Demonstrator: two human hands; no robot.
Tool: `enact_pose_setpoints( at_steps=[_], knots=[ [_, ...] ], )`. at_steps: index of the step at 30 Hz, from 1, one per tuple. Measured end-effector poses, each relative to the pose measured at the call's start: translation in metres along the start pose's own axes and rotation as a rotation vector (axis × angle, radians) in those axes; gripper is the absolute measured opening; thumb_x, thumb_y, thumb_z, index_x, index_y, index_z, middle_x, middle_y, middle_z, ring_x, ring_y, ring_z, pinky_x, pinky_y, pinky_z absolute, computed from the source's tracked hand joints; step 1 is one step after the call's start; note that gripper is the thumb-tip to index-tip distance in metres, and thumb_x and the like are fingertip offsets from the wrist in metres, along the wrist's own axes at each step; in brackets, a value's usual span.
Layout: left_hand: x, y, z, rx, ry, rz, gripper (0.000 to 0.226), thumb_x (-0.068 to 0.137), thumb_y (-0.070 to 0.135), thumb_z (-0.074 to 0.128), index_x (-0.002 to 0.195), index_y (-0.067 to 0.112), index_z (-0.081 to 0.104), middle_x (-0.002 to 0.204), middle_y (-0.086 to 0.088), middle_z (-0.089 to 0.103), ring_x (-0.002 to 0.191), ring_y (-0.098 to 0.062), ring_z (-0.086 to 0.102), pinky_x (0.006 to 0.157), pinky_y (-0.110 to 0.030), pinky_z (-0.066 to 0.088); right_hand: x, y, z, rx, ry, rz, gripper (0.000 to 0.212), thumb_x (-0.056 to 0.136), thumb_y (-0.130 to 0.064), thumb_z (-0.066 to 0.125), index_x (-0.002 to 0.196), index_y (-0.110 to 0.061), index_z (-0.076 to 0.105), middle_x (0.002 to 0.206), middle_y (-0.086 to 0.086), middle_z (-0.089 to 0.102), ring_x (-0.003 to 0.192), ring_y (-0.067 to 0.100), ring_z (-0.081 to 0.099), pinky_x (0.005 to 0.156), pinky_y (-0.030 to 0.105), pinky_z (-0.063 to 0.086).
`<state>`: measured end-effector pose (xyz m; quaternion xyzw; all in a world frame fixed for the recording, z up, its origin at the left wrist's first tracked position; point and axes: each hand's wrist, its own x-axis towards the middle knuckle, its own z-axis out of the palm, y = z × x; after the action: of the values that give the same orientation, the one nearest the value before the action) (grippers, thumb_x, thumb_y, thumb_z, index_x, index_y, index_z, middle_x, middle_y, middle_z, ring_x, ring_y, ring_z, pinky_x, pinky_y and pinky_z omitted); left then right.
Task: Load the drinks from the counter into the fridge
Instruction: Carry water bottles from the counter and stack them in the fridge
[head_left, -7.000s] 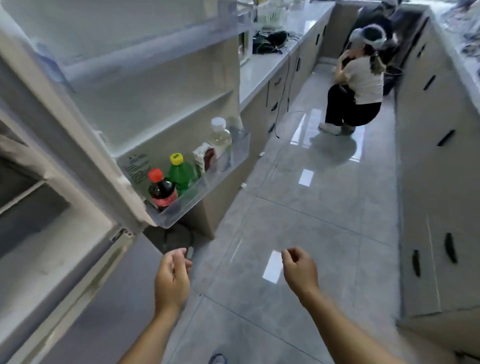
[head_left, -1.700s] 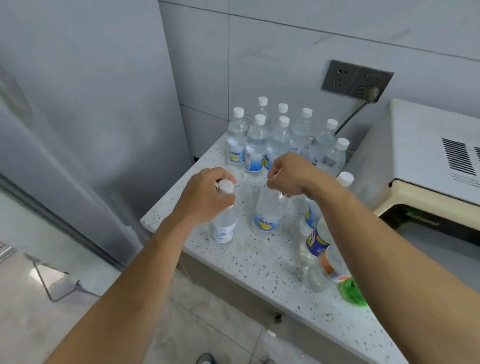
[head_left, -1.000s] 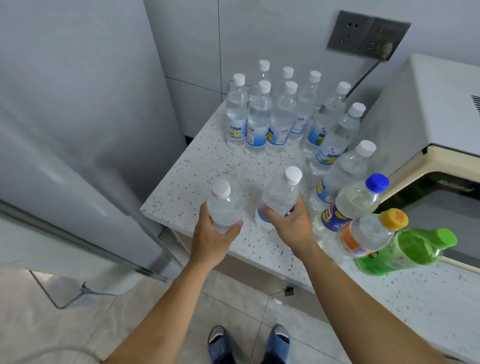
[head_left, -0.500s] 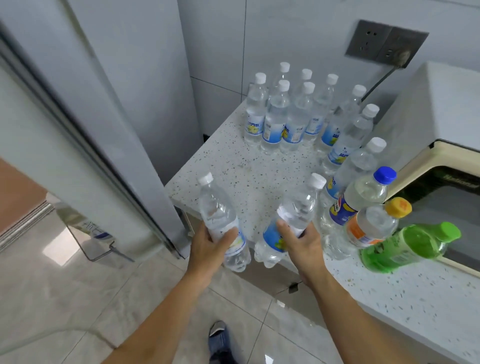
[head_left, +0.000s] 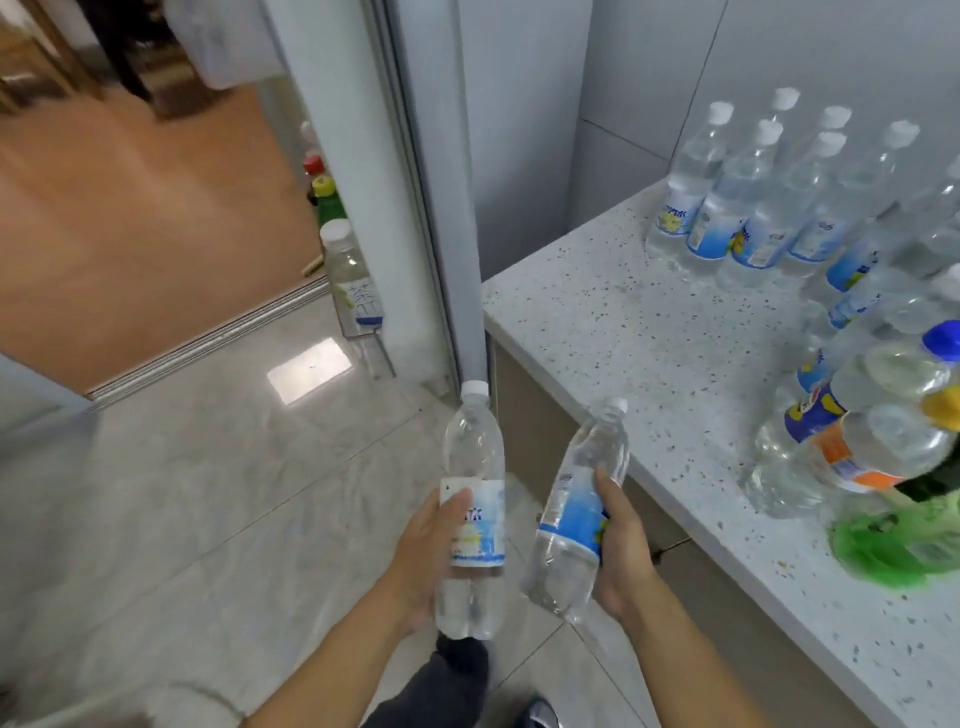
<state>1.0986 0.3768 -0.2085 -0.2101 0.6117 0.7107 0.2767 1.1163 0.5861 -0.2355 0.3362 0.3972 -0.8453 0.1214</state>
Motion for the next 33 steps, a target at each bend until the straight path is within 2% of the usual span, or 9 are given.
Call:
enact_pose_setpoints(
  at_steps=[2, 5, 8, 11, 15, 17, 20, 27, 33],
  knots=[
    [-0.016, -0.009, -0.02, -0.019, 0.051, -0.02, 0.04, 0.087, 0.049, 0.062, 0.116, 0.022, 0.065, 0.096, -0.006, 0.077, 0.083, -0.023, 0.076, 0.06, -0.03, 0.059, -0.003, 0.017, 0.015, -0.013, -0.069, 0.043, 0.061, 0.076, -0.054, 0.065, 0.117, -0.008, 0.065, 0.086, 0.013, 0.074, 0.074, 0.026, 0.073, 0.067, 0.039, 0.058],
    [-0.035, -0.013, -0.051, -0.084, 0.134, -0.024, 0.031, 0.098, 0.042, 0.052, 0.115, 0.019, 0.064, 0.089, -0.004, 0.078, 0.075, -0.018, 0.076, 0.051, -0.023, 0.056, -0.007, 0.041, 0.041, -0.108, -0.123, 0.092, 0.067, 0.077, -0.054, 0.062, 0.124, -0.007, 0.063, 0.101, 0.018, 0.074, 0.088, 0.032, 0.072, 0.084, 0.048, 0.056],
    [-0.051, -0.011, -0.083, -0.158, 0.216, -0.01, 0.03, 0.098, 0.041, 0.051, 0.11, 0.018, 0.065, 0.087, -0.005, 0.078, 0.072, -0.018, 0.076, 0.049, -0.022, 0.055, -0.01, 0.061, 0.072, -0.232, -0.134, 0.127, 0.063, 0.082, -0.054, 0.059, 0.123, -0.007, 0.064, 0.112, 0.021, 0.072, 0.103, 0.039, 0.069, 0.1, 0.056, 0.05],
    [-0.061, -0.007, -0.12, -0.233, 0.29, 0.007, 0.037, 0.098, 0.043, 0.053, 0.117, 0.015, 0.066, 0.098, -0.012, 0.077, 0.079, -0.025, 0.076, 0.055, -0.03, 0.058, -0.007, 0.081, 0.109, -0.324, -0.171, 0.144, 0.053, 0.093, -0.05, 0.055, 0.123, -0.008, 0.066, 0.111, 0.019, 0.073, 0.104, 0.038, 0.069, 0.098, 0.054, 0.052],
    [-0.067, 0.003, -0.176, -0.31, 0.362, 0.037, 0.04, 0.096, 0.045, 0.054, 0.116, 0.012, 0.067, 0.097, -0.015, 0.076, 0.075, -0.025, 0.075, 0.054, -0.03, 0.057, 0.0, 0.109, 0.172, -0.433, -0.233, 0.145, 0.053, 0.09, -0.05, 0.057, 0.121, -0.008, 0.067, 0.109, 0.018, 0.074, 0.098, 0.035, 0.071, 0.085, 0.043, 0.057],
    [-0.068, 0.013, -0.207, -0.34, 0.372, 0.06, 0.041, 0.096, 0.046, 0.055, 0.114, 0.011, 0.068, 0.095, -0.014, 0.077, 0.072, -0.023, 0.075, 0.053, -0.029, 0.056, 0.002, 0.124, 0.21, -0.466, -0.27, 0.133, 0.059, 0.084, -0.052, 0.061, 0.122, -0.007, 0.066, 0.111, 0.019, 0.073, 0.103, 0.038, 0.069, 0.09, 0.046, 0.056],
    [-0.07, 0.031, -0.259, -0.384, 0.4, 0.104, 0.039, 0.095, 0.046, 0.056, 0.113, 0.012, 0.067, 0.094, -0.012, 0.077, 0.072, -0.023, 0.075, 0.053, -0.029, 0.057, 0.009, 0.15, 0.272, -0.518, -0.291, 0.112, 0.057, 0.088, -0.048, 0.061, 0.127, -0.006, 0.062, 0.115, 0.02, 0.071, 0.112, 0.042, 0.065, 0.101, 0.054, 0.05],
    [-0.069, 0.082, -0.37, -0.415, 0.443, 0.228, 0.05, 0.083, 0.054, 0.062, 0.117, 0.017, 0.064, 0.097, -0.007, 0.077, 0.084, -0.023, 0.076, 0.062, -0.035, 0.059, 0.022, 0.198, 0.408, -0.678, -0.431, 0.016, 0.046, 0.094, -0.045, 0.058, 0.123, -0.01, 0.062, 0.114, 0.017, 0.072, 0.103, 0.032, 0.07, 0.085, 0.037, 0.056],
    [-0.054, 0.114, -0.426, -0.529, 0.388, 0.247, 0.068, 0.07, 0.058, 0.065, 0.122, 0.014, 0.062, 0.103, -0.013, 0.076, 0.085, -0.027, 0.075, 0.062, -0.037, 0.059, 0.044, 0.211, 0.462, -0.694, -0.428, -0.01, 0.061, 0.081, -0.056, 0.066, 0.124, -0.014, 0.063, 0.11, 0.013, 0.074, 0.104, 0.033, 0.07, 0.094, 0.043, 0.055]
  ],
)
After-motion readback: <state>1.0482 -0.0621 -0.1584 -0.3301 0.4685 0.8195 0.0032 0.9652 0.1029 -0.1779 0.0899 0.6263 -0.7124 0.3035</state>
